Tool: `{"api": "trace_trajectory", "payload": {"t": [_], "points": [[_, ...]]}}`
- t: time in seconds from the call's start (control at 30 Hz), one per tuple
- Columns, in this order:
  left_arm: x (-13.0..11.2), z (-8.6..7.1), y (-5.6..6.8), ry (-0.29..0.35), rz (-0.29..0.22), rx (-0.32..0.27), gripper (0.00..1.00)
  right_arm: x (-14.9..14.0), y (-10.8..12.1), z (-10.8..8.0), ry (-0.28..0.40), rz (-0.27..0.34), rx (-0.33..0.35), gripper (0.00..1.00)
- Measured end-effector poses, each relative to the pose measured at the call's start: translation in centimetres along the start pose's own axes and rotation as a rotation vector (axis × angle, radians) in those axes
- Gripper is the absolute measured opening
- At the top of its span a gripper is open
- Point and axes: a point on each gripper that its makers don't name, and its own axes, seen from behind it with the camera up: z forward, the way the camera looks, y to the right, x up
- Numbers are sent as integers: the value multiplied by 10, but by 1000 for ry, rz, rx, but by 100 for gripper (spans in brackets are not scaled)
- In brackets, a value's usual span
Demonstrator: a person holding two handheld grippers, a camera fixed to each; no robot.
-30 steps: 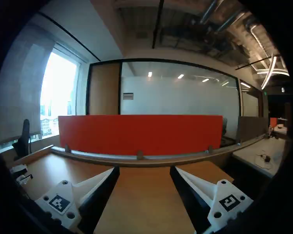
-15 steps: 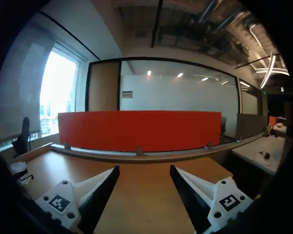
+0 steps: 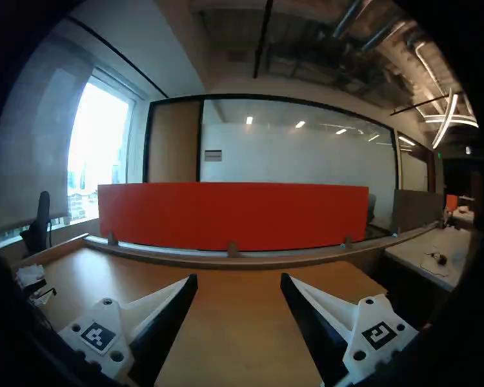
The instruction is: Fold towel
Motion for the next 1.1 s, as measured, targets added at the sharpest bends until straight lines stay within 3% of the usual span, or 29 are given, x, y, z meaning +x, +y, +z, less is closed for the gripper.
{"api": "trace_trajectory", "payload": {"t": [0.37,1.1], "points": [[3,-3,0,15,3,0,80,-2,4,0,-1,2,-6,100],[1,-3,1,17,4,1,80,-5,35,4,40,-16,-18,100]]}}
